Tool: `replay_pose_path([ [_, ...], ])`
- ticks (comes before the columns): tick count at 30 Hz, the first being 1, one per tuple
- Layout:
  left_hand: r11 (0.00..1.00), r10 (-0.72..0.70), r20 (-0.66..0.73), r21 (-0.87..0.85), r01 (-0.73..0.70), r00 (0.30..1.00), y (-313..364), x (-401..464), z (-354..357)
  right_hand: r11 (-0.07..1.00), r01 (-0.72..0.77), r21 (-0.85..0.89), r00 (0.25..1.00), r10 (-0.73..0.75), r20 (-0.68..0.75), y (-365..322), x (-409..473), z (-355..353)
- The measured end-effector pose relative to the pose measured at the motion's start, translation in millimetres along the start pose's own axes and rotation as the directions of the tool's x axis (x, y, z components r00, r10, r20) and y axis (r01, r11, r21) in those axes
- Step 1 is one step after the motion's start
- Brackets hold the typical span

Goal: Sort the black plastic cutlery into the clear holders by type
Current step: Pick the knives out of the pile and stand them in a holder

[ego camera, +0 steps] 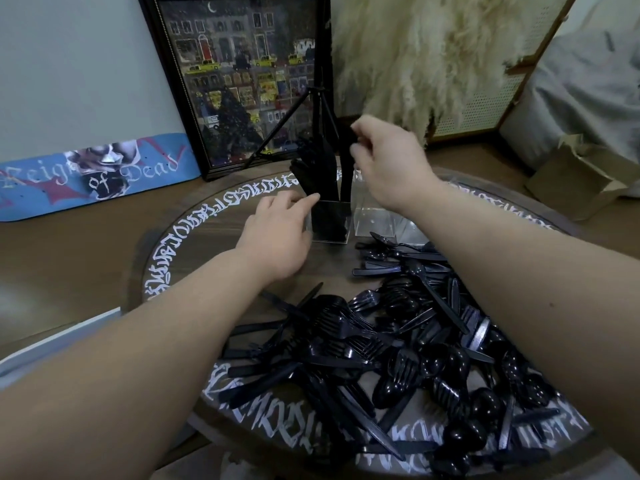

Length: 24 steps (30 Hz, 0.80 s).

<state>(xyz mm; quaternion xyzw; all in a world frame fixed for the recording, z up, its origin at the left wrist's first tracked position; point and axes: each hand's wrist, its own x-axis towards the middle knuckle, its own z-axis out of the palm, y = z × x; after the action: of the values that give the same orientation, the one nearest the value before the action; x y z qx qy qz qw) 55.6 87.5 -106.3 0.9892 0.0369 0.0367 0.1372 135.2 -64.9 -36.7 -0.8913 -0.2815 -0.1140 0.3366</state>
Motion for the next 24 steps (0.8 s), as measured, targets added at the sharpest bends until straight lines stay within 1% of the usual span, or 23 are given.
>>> replay_pose_path([
  [3,1.000,0.021,-0.031,-0.015,-0.021,0.999,-2,0,5,0.997,-0.024,-0.071,0.995,0.031,0.097,8,0,21],
  [5,0.999,0.035,-0.054,-0.020,-0.036,0.998,-4,-1,8,0.990,-0.042,-0.131,0.989,0.059,0.132,11,-1,31],
  [8,0.998,0.050,-0.069,-0.023,-0.052,0.996,-6,0,12,0.978,-0.024,-0.208,0.990,0.053,0.133,10,1,41],
  [13,0.998,0.055,-0.061,-0.034,-0.058,0.997,-7,-2,12,0.967,-0.047,-0.251,0.985,0.087,0.151,8,1,47],
  [16,0.998,0.041,-0.039,-0.046,-0.043,0.998,-10,-13,9,0.967,-0.068,-0.245,0.985,0.104,0.139,9,-17,39],
  [19,0.999,0.024,-0.008,-0.042,-0.025,1.000,-15,-32,9,0.979,-0.078,-0.187,0.989,0.100,0.111,7,-48,25],
  [24,0.998,-0.029,0.056,-0.045,0.032,0.998,-18,-68,12,0.988,-0.060,-0.142,0.975,0.089,0.205,3,-97,23],
])
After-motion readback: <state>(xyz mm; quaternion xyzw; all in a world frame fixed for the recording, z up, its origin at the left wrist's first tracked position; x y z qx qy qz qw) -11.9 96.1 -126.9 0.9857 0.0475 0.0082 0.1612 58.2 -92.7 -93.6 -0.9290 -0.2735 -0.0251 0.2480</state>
